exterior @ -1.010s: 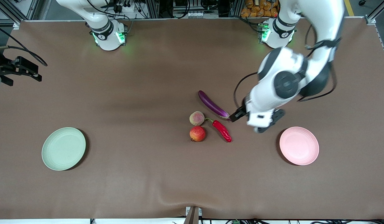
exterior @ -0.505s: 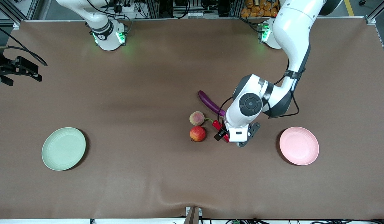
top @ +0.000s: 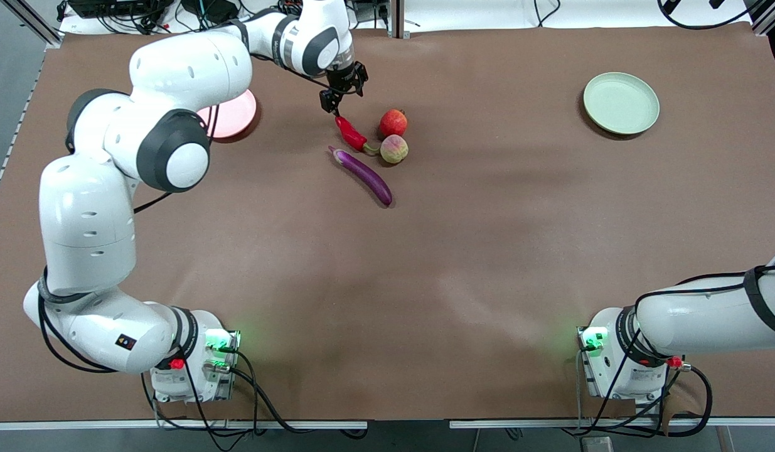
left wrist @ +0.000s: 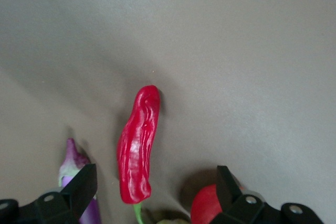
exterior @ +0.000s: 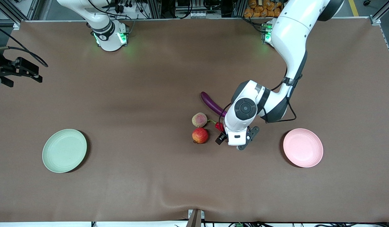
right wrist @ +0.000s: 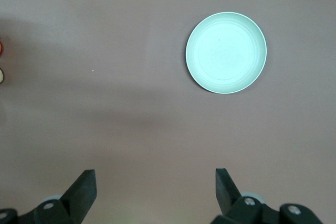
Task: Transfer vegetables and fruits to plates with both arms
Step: 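Close the left gripper on the chili and lift it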
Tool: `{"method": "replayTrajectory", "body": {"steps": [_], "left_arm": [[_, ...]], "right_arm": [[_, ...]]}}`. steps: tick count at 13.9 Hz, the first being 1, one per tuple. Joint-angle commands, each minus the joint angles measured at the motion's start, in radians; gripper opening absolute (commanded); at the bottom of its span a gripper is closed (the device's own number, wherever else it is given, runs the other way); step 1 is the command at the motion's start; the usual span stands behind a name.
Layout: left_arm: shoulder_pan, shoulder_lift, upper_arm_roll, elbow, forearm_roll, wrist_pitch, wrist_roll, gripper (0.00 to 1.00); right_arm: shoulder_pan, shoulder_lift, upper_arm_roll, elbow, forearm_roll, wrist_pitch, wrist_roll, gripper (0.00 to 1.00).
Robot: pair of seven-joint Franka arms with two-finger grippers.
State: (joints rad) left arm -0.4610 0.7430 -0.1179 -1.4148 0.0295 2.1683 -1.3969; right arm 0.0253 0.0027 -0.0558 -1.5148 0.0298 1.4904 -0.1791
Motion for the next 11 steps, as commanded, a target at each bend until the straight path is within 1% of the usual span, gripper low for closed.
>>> {"method": "replayTrajectory", "body": {"steps": [1,5,11], "left_arm": [[-0.016,0.05,0.011,0.02,0.056,0.021,-0.057,1.0],[-0.031,0.078,0.009,0.014,0.096,0.021,-0.097,1.0],[-0.056,0.128,0.011,0.01,0.11,0.051,-0.151,1.0]], "right_arm": [[-0.005,-0.007,0.002,-0.005,0.015,0.005,-0.003,1.0],[-0.008,-0.006,0.002,-0.007,0.016,0.004,-0.002,1.0],[-0.005,0.005,0.002,-0.001,0.015,0.001,-0.011,1.0]]}}
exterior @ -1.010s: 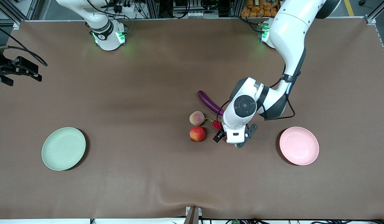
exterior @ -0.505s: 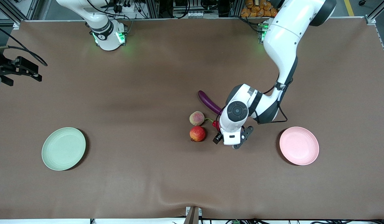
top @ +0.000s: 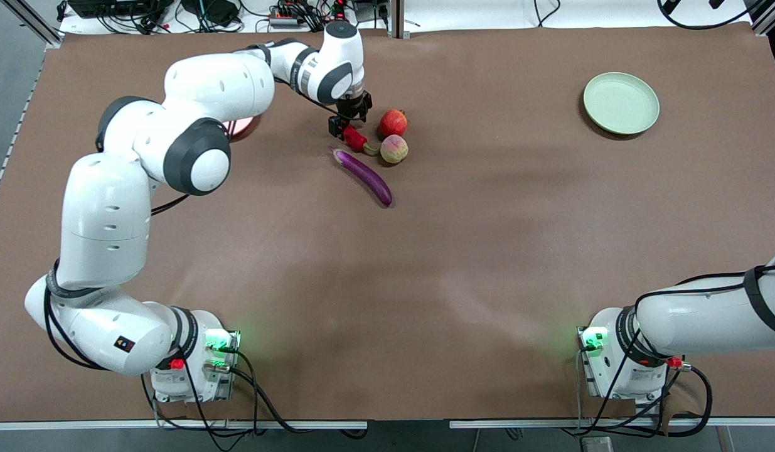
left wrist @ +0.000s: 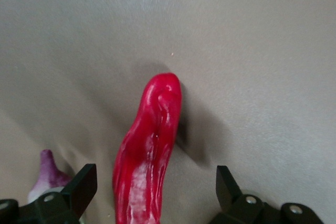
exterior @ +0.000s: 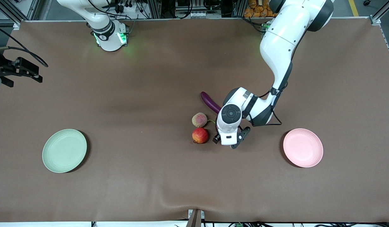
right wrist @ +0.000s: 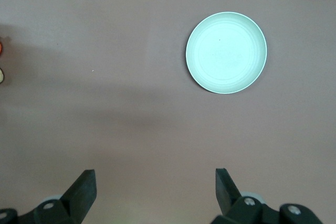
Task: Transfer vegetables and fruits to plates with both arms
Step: 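Close the left gripper on the chili and lift it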
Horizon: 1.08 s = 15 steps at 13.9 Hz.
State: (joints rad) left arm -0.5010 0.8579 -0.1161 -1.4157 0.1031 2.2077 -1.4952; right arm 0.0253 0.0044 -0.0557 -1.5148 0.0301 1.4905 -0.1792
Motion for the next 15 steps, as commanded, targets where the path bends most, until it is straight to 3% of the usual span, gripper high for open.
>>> {"method": "replayTrajectory", "body": {"steps": [1,3,4,6,7,11,15], "left_arm": [[-0.02,0.013,0.009,0.011,0.044,0.012,-0.08,1.0],[-0.021,0.013,0.007,0.011,0.072,0.012,-0.109,1.0],[-0.021,0.013,0.007,0.011,0.073,0.012,-0.111,0.82],[-0.021,0.01,0.007,0.012,0.073,0.012,-0.111,0.11],[-0.021,0.009,0.007,0.012,0.073,0.012,-0.111,0.0],[-0.013,-0.017,0.007,0.008,0.073,-0.006,-0.111,0.0],[0.087,-0.149,-0.004,0.006,0.063,-0.138,-0.042,0.0]], "right_arm": [[-0.007,0.003,0.002,0.001,0.014,0.0,-0.011,1.0],[-0.005,0.003,0.002,0.002,0.014,0.0,-0.011,1.0],[-0.007,0.003,0.002,0.002,0.014,0.0,-0.011,1.0],[-0.01,0.017,0.002,0.008,0.013,0.005,-0.011,1.0],[-0.007,0.037,0.002,0.01,0.013,0.005,-0.013,1.0],[-0.007,0.135,0.002,0.031,-0.002,0.011,-0.016,1.0],[0.034,0.184,0.007,0.056,0.017,0.052,0.0,1.0]]}}
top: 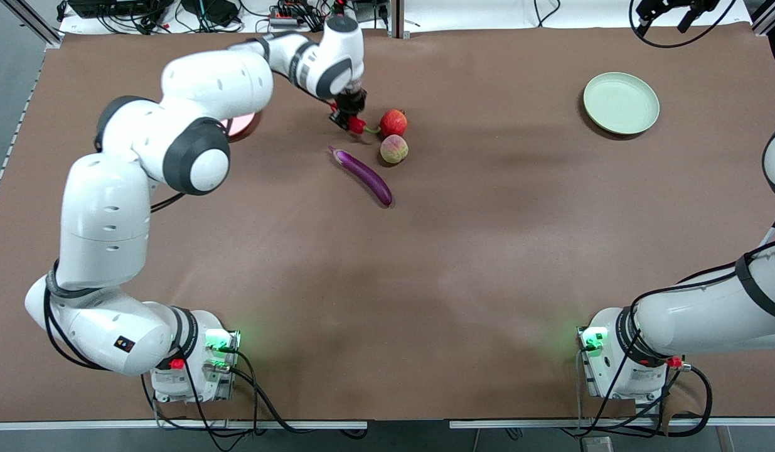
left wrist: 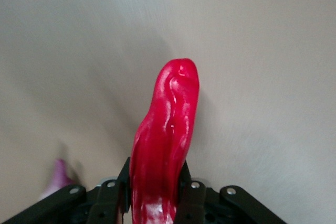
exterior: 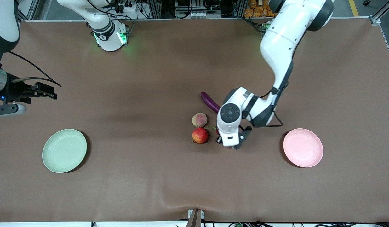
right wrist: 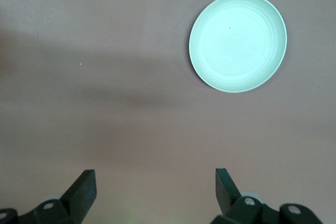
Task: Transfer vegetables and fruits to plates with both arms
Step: 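Carry the chili onto the pink plate while the right gripper reaches the apple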
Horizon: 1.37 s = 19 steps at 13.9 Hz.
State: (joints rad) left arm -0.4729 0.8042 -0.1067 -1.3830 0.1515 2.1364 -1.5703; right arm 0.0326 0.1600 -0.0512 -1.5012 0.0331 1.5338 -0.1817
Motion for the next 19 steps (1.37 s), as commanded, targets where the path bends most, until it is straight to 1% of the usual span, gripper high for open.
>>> {"method": "replayTrajectory", "body": {"steps": [1,2,4,6,7,10,12,14,16,19], "left_arm": [[0.083,-0.13,-0.014,-0.028,0.005,-0.097,0.076,0.0],[0.104,-0.155,-0.013,-0.027,0.005,-0.145,0.11,0.0],[0.201,-0.189,-0.016,-0.031,0.005,-0.217,0.243,0.0],[0.279,-0.204,-0.018,-0.053,0.003,-0.227,0.364,0.0],[0.314,-0.207,-0.018,-0.062,0.003,-0.227,0.424,0.0],[0.416,-0.206,-0.016,-0.077,0.007,-0.225,0.588,0.0],[0.482,-0.198,-0.016,-0.077,0.016,-0.21,0.674,0.0],[0.543,-0.189,-0.018,-0.082,0.014,-0.191,0.786,0.0],[0.574,-0.181,-0.016,-0.08,0.016,-0.176,0.851,0.0],[0.579,-0.123,-0.013,-0.093,0.022,-0.055,0.859,0.0]], "right_arm": [[0.047,0.05,0.002,0.042,0.03,0.043,0.004,1.0],[0.062,0.073,0.002,0.042,0.059,0.086,0.017,1.0],[0.075,0.14,0.002,0.041,0.126,0.159,0.133,1.0],[0.125,0.188,0.002,0.036,0.186,0.193,0.304,1.0],[0.15,0.211,0.002,0.036,0.23,0.21,0.399,1.0],[0.249,0.288,0.002,0.03,0.332,0.325,0.669,1.0],[0.323,0.344,0.002,0.03,0.34,0.409,0.85,1.0],[0.422,0.418,0.002,0.03,0.338,0.54,1.031,1.0],[0.476,0.475,0.002,0.03,0.338,0.627,1.11,1.0],[0.529,0.518,0.002,0.03,0.34,0.703,1.192,1.0]]}}
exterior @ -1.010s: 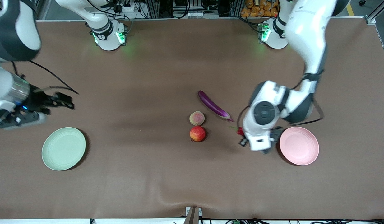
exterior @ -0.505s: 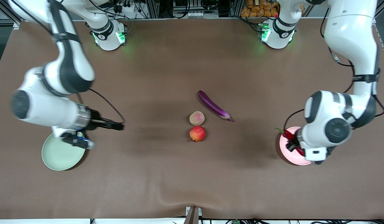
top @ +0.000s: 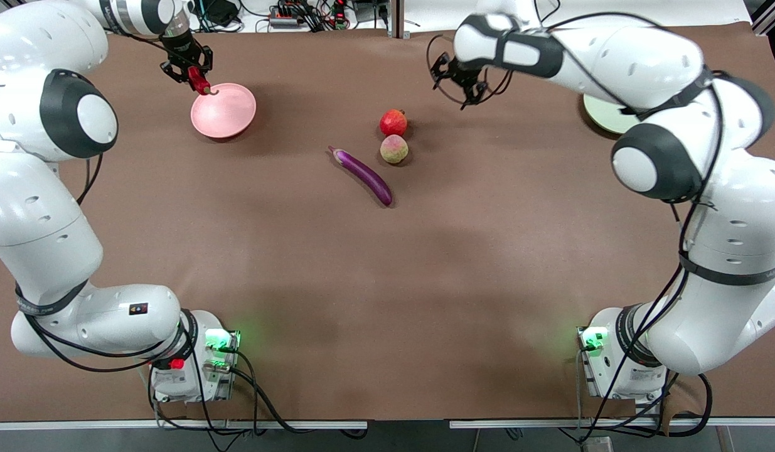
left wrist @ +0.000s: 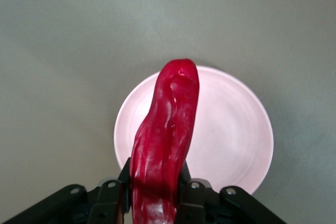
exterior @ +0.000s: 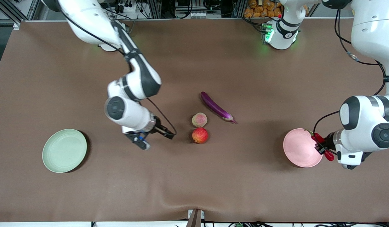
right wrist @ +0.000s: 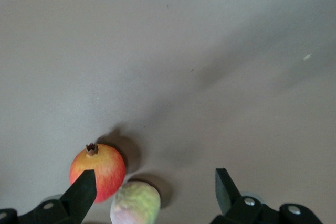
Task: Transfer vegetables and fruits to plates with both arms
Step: 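Carry the chili onto the pink plate while the right gripper reaches the apple, then release the chili on the pink plate while the right gripper approaches the peach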
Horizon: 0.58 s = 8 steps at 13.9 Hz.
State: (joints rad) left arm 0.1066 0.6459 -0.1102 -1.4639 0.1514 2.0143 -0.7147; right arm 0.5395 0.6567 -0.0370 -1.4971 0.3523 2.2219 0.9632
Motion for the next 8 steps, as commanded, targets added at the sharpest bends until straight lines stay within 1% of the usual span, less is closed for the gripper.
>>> {"method": "replayTrajectory", "body": {"steps": [1,3,6,8], "left_arm": [[0.01,0.041,-0.008,-0.032,0.023,0.102,0.003,0.0],[0.015,0.041,-0.008,-0.081,0.025,0.151,0.003,0.0],[0.031,0.037,-0.005,-0.169,0.025,0.243,0.03,0.0],[0.047,0.031,-0.006,-0.211,0.054,0.283,0.032,0.0]], "right_arm": [[0.039,0.034,-0.012,0.028,0.02,0.036,0.063,1.0],[0.063,0.055,-0.011,0.032,0.022,0.053,0.071,1.0],[0.147,0.064,-0.012,0.032,0.016,0.07,0.08,1.0],[0.171,0.087,-0.011,0.038,0.017,0.091,0.094,1.0]]}}
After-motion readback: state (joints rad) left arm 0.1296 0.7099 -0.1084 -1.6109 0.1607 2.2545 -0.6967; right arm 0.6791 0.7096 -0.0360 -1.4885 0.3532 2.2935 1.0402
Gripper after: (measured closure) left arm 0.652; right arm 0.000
